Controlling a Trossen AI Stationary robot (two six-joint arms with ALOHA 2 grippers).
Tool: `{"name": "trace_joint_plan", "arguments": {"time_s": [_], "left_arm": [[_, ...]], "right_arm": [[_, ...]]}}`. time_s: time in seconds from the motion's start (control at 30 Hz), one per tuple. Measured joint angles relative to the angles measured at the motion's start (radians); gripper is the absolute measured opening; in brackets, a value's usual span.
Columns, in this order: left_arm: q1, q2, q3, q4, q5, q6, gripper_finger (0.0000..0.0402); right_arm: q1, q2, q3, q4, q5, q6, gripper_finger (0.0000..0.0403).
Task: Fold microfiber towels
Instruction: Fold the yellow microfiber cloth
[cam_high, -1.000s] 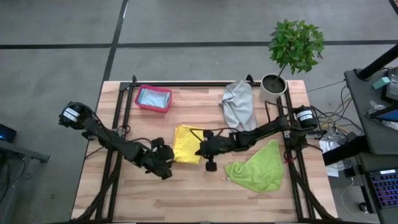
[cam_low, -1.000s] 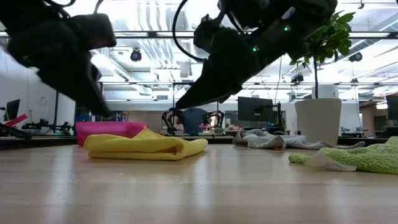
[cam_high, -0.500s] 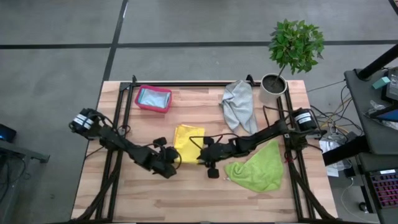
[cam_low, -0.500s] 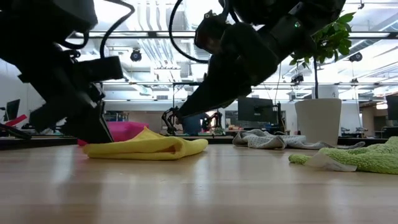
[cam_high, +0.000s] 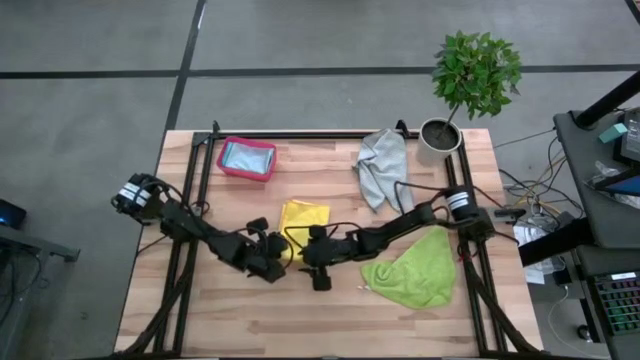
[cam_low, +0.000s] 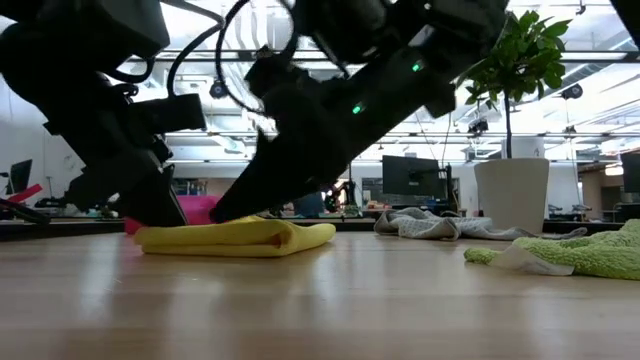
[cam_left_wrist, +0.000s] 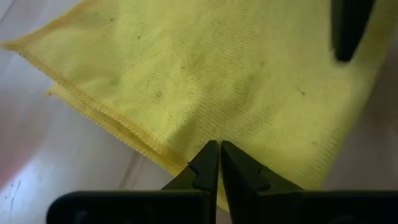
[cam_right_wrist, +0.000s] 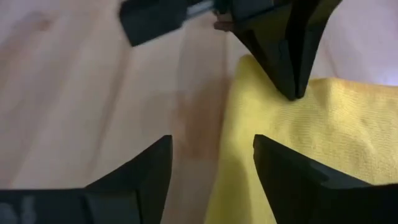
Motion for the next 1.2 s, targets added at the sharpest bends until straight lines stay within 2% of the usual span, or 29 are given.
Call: {"name": "trace_joint_plan", "arguments": {"time_s": [0.17, 0.4, 0.5, 0.67, 0.73, 0.87, 0.97, 1.07, 1.2], "left_arm": [[0.003, -0.002, 0.0, 0.0, 0.0, 0.0, 0.0005], [0.003, -0.037, 0.003, -0.004, 0.002, 0.004, 0.0005], [0.003, -0.072, 0.004, -0.013, 0.006, 0.007, 0.0005], [0.003, -0.142, 0.003, -0.04, 0.007, 0.043, 0.0005], [0.003, -0.164, 0.003, -0.04, -0.005, 0.083, 0.0005], [0.008, -0.18, 0.003, -0.035, -0.077, 0.132, 0.0005], [0.011, -0.18, -0.007, -0.035, -0.137, 0.142, 0.0005], [0.017, -0.18, -0.029, -0.015, -0.144, 0.138, 0.0005], [0.019, -0.18, -0.087, 0.147, -0.141, 0.139, 0.0005]], "right_arm": [[-0.005, 0.061, 0.06, -0.04, 0.091, -0.007, 0.0197], [-0.009, 0.118, 0.094, -0.044, 0.094, -0.014, 0.0161], [-0.009, 0.122, 0.094, -0.045, 0.089, -0.015, 0.0129], [-0.007, 0.117, 0.094, -0.072, 0.066, -0.065, 0.0043], [-0.009, 0.107, 0.093, -0.087, 0.032, -0.082, 0.0019], [-0.012, 0.067, 0.09, -0.154, -0.075, -0.088, 0.0014], [-0.009, 0.022, 0.087, -0.241, -0.199, -0.089, 0.0014], [-0.008, -0.022, 0.087, -0.318, -0.308, -0.074, 0.0014], [-0.01, -0.06, 0.087, -0.367, -0.401, -0.032, 0.0013]]}}
